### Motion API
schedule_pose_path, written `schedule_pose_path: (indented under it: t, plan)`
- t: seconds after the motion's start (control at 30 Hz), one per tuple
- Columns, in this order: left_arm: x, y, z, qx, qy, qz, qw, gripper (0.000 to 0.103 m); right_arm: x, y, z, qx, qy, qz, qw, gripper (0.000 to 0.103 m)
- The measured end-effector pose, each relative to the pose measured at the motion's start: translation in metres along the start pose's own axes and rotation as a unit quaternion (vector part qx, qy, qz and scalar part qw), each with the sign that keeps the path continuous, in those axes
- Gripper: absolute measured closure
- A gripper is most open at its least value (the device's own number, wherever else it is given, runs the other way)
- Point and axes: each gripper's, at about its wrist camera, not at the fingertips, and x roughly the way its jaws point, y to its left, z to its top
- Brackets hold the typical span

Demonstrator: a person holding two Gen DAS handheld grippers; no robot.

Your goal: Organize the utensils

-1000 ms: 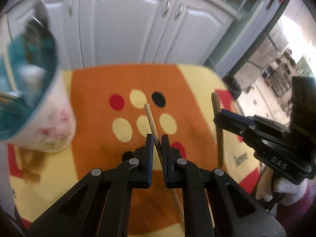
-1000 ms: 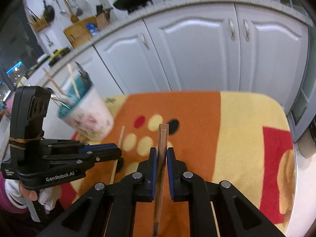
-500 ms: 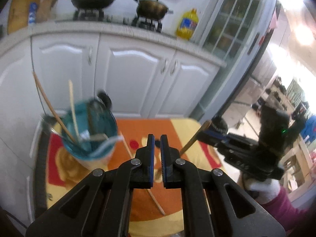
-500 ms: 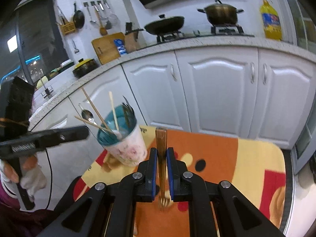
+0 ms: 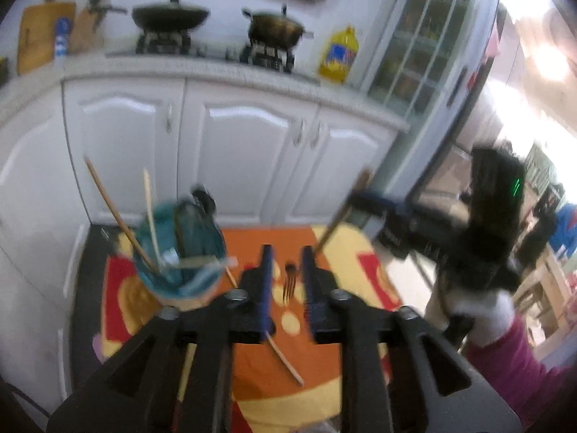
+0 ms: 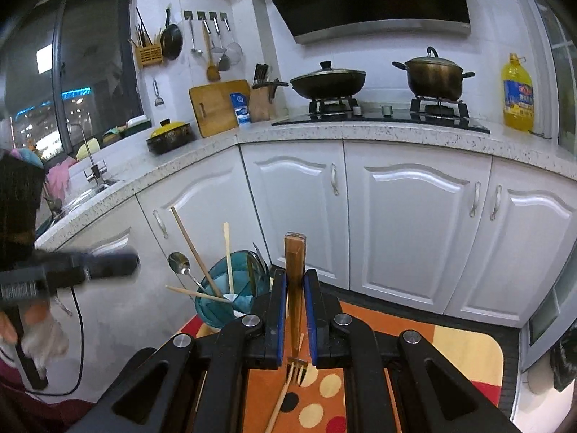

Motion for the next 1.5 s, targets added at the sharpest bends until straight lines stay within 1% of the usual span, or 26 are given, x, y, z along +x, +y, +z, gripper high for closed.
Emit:
schedule_pose_path:
  t: [0.03, 0.07, 0.13, 0.17, 0.27, 0.33, 0.4, 0.47, 0.57, 0.63, 0.67, 0.73, 0.77, 0.8, 0.9, 0.93, 0.97, 1.0, 1.03, 1.1, 1.13, 1.3, 1.4, 1.5]
  plan:
    - [0.009, -0.003, -0.007, 0.0, 0.011, 0.004, 0.9999, 0.066, 0.001, -0.001, -0.001, 0.0, 0.002, -0.003, 1.0, 0.094]
    - [0.023, -0.005, -0.015, 0.001, 0.024, 0.008, 0.9997, 0.064, 0.002, -0.003, -0.004, 0.001, 0.005, -0.005, 1.0, 0.094]
    - [0.048, -0.008, -0.027, 0.001, 0.045, 0.024, 0.9987, 0.064, 0.002, -0.008, -0.009, 0.007, 0.009, -0.007, 1.0, 0.094]
    - [0.066, -0.008, -0.034, -0.001, 0.063, 0.037, 0.9973, 0.064, 0.0, -0.012, -0.012, 0.01, 0.011, -0.011, 1.0, 0.094]
    - [0.111, -0.008, -0.05, -0.006, 0.096, 0.065, 0.9932, 0.064, -0.004, -0.025, -0.018, 0.018, 0.015, -0.024, 0.999, 0.094]
    - [0.139, -0.007, -0.058, -0.008, 0.114, 0.081, 0.9901, 0.064, -0.009, -0.036, -0.023, 0.026, 0.015, -0.031, 0.999, 0.094]
    - [0.161, -0.004, -0.063, -0.014, 0.129, 0.107, 0.9857, 0.064, -0.013, -0.045, -0.025, 0.033, 0.015, -0.035, 0.999, 0.094]
    - [0.182, 0.0, -0.066, -0.019, 0.14, 0.122, 0.9824, 0.064, -0.018, -0.055, -0.029, 0.042, 0.014, -0.039, 0.998, 0.094]
    - [0.209, 0.006, -0.068, -0.019, 0.157, 0.159, 0.9745, 0.064, -0.024, -0.067, -0.034, 0.054, 0.012, -0.04, 0.998, 0.094]
    - [0.224, 0.011, -0.07, -0.029, 0.171, 0.179, 0.9683, 0.064, -0.025, -0.074, -0.036, 0.061, 0.011, -0.039, 0.997, 0.094]
    - [0.23, 0.013, -0.071, -0.036, 0.178, 0.184, 0.9661, 0.064, -0.025, -0.077, -0.037, 0.064, 0.011, -0.04, 0.997, 0.094]
    - [0.241, 0.017, -0.072, -0.037, 0.185, 0.19, 0.9636, 0.063, -0.024, -0.082, -0.039, 0.07, 0.011, -0.04, 0.997, 0.094]
    - [0.243, 0.016, -0.071, -0.033, 0.178, 0.194, 0.9642, 0.06, -0.024, -0.084, -0.039, 0.072, 0.011, -0.04, 0.997, 0.094]
    - [0.246, 0.015, -0.069, -0.033, 0.179, 0.195, 0.9639, 0.06, -0.023, -0.086, -0.04, 0.074, 0.011, -0.039, 0.996, 0.094]
    - [0.25, 0.015, -0.069, -0.036, 0.178, 0.185, 0.9658, 0.06, -0.022, -0.089, -0.042, 0.078, 0.012, -0.039, 0.996, 0.094]
    - [0.251, 0.014, -0.068, -0.032, 0.178, 0.176, 0.9676, 0.066, -0.022, -0.09, -0.042, 0.079, 0.012, -0.039, 0.996, 0.094]
    - [0.251, 0.012, -0.068, -0.025, 0.178, 0.168, 0.9692, 0.079, -0.021, -0.09, -0.042, 0.08, 0.011, -0.039, 0.996, 0.094]
    - [0.251, 0.01, -0.068, -0.021, 0.181, 0.162, 0.9698, 0.086, -0.021, -0.09, -0.043, 0.081, 0.011, -0.039, 0.996, 0.094]
    - [0.251, 0.009, -0.068, -0.022, 0.186, 0.149, 0.971, 0.097, -0.021, -0.09, -0.042, 0.081, 0.011, -0.038, 0.996, 0.094]
    - [0.246, 0.008, -0.068, -0.041, 0.196, 0.106, 0.974, 0.098, -0.02, -0.089, -0.042, 0.08, 0.01, -0.039, 0.996, 0.094]
    - [0.242, 0.006, -0.066, -0.044, 0.194, 0.098, 0.9752, 0.098, -0.02, -0.089, -0.042, 0.08, 0.01, -0.04, 0.996, 0.094]
    - [0.194, -0.016, -0.056, -0.028, 0.147, 0.049, 0.9875, 0.098, -0.026, -0.087, -0.039, 0.076, 0.007, -0.045, 0.996, 0.094]
    - [0.165, -0.023, -0.048, -0.03, 0.126, 0.026, 0.9913, 0.098, -0.03, -0.083, -0.036, 0.07, 0.005, -0.047, 0.996, 0.094]
    - [0.125, -0.026, -0.037, -0.031, 0.099, 0.011, 0.9945, 0.098, -0.033, -0.076, -0.031, 0.061, 0.001, -0.046, 0.997, 0.094]
